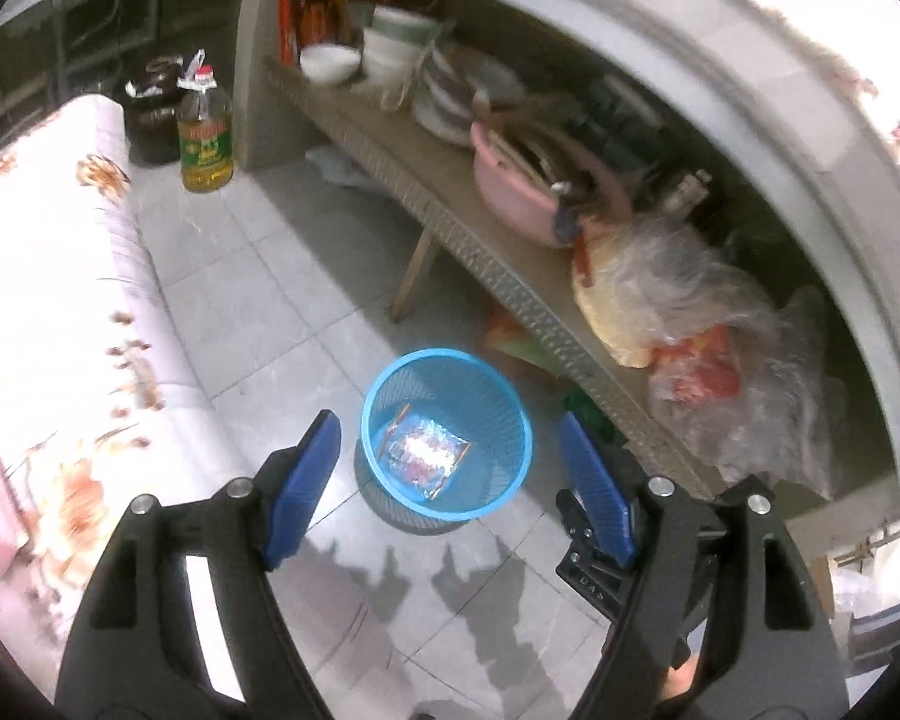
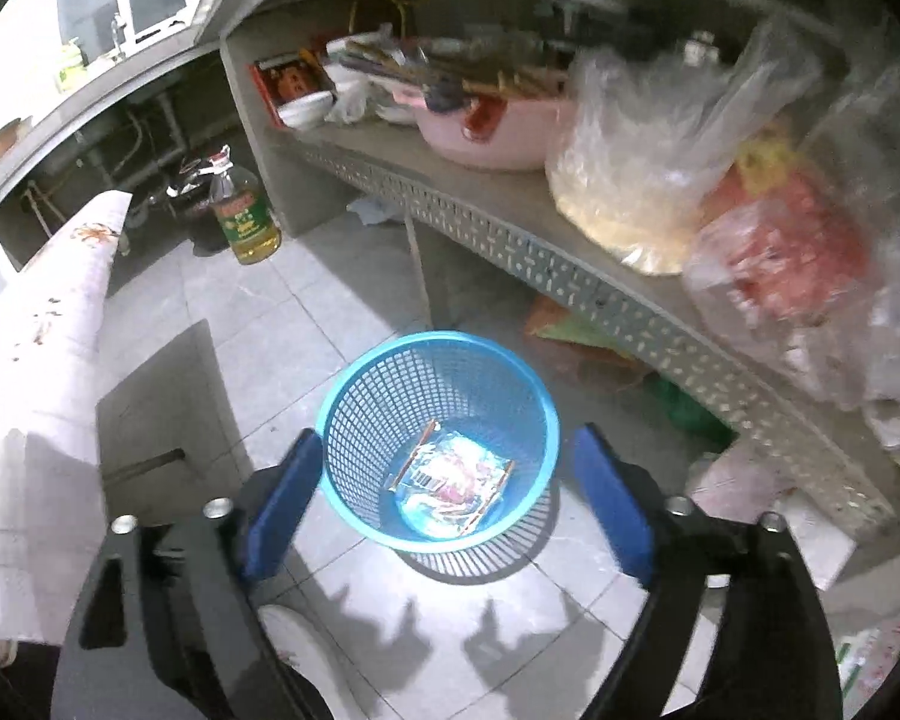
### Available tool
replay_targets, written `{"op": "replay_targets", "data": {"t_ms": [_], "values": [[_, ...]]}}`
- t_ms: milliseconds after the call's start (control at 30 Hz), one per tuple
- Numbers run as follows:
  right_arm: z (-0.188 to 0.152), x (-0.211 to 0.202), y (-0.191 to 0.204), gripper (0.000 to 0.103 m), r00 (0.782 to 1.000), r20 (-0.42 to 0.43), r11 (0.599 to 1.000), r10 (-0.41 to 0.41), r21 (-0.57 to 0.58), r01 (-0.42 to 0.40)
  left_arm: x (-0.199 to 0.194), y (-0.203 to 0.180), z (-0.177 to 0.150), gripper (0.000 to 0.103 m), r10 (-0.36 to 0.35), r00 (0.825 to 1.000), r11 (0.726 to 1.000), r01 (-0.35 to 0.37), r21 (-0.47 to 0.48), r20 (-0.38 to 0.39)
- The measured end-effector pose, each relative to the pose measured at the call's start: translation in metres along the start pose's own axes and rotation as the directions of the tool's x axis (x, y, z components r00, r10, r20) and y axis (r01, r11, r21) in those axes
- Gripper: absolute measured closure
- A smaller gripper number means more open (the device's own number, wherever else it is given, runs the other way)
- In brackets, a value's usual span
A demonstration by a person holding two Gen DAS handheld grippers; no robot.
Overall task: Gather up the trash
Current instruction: 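Grasp the red snack bag with left tool while right tool grasps clear bag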
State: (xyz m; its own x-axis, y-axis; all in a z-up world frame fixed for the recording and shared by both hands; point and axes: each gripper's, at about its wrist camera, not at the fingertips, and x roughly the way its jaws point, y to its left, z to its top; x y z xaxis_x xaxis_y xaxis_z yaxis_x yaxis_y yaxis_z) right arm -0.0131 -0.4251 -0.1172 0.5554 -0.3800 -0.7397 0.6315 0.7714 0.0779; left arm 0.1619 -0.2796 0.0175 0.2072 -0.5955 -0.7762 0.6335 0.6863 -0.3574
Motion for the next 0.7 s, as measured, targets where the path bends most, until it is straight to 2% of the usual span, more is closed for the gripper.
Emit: {"op": "replay_targets", "data": {"t_ms": [67, 133, 233, 333, 400, 433, 500, 567, 600, 633, 667, 700], "values": [[0.000, -0.022, 0.011, 0.008, 0.999, 0.042, 0.999, -0.034, -0.036, 0.035, -0.023, 0.004, -0.010, 0.031, -0.061, 0.998, 0.998, 0.061, 0.017, -0.014], [0.001, -0.043, 0.027, 0.006, 0.993, 0.088, 0.993, -0.073, -0.090, 0.081, -0.048, 0.009, -0.022, 0.031, -0.084, 0.996, 0.996, 0.084, 0.039, -0.010], [0.005, -0.071, 0.051, 0.006, 0.983, 0.154, 0.977, -0.099, -0.172, 0.125, -0.102, 0.026, -0.043, 0.028, -0.078, 0.994, 0.995, 0.073, 0.065, 0.078], [0.011, -0.099, 0.078, 0.006, 0.974, 0.222, 0.955, -0.031, -0.280, 0.094, -0.155, 0.054, -0.058, 0.024, -0.032, 0.983, 0.999, 0.028, 0.022, 0.182], [0.014, -0.117, 0.093, 0.006, 0.961, 0.273, 0.941, 0.041, -0.333, 0.054, -0.202, 0.085, -0.070, 0.023, 0.054, 0.960, 0.998, -0.043, -0.046, 0.275], [0.015, -0.129, 0.101, 0.006, 0.946, 0.301, 0.933, 0.120, -0.361, -0.004, -0.218, 0.096, -0.074, 0.023, 0.091, 0.948, 0.995, -0.072, -0.073, 0.305], [0.016, -0.149, 0.118, 0.006, 0.904, 0.332, 0.904, 0.269, -0.411, -0.119, -0.263, 0.127, -0.088, 0.020, 0.192, 0.904, 0.978, -0.144, -0.150, 0.382], [0.018, -0.163, 0.141, 0.006, 0.870, 0.349, 0.873, 0.347, -0.459, -0.164, -0.292, 0.152, -0.099, 0.019, 0.277, 0.862, 0.955, -0.197, -0.224, 0.425], [0.018, -0.169, 0.156, 0.006, 0.852, 0.344, 0.849, 0.394, -0.491, -0.194, -0.306, 0.167, -0.107, 0.019, 0.332, 0.832, 0.935, -0.228, -0.271, 0.444], [0.018, -0.175, 0.170, 0.006, 0.832, 0.331, 0.821, 0.445, -0.521, -0.232, -0.313, 0.177, -0.111, 0.017, 0.366, 0.813, 0.921, -0.247, -0.303, 0.452], [0.017, -0.182, 0.183, 0.006, 0.809, 0.316, 0.793, 0.495, -0.545, -0.272, -0.322, 0.193, -0.119, 0.016, 0.423, 0.787, 0.893, -0.278, -0.353, 0.449], [0.015, -0.187, 0.196, 0.006, 0.786, 0.294, 0.760, 0.544, -0.569, -0.314, -0.326, 0.202, -0.123, 0.016, 0.451, 0.776, 0.877, -0.296, -0.378, 0.441]]}}
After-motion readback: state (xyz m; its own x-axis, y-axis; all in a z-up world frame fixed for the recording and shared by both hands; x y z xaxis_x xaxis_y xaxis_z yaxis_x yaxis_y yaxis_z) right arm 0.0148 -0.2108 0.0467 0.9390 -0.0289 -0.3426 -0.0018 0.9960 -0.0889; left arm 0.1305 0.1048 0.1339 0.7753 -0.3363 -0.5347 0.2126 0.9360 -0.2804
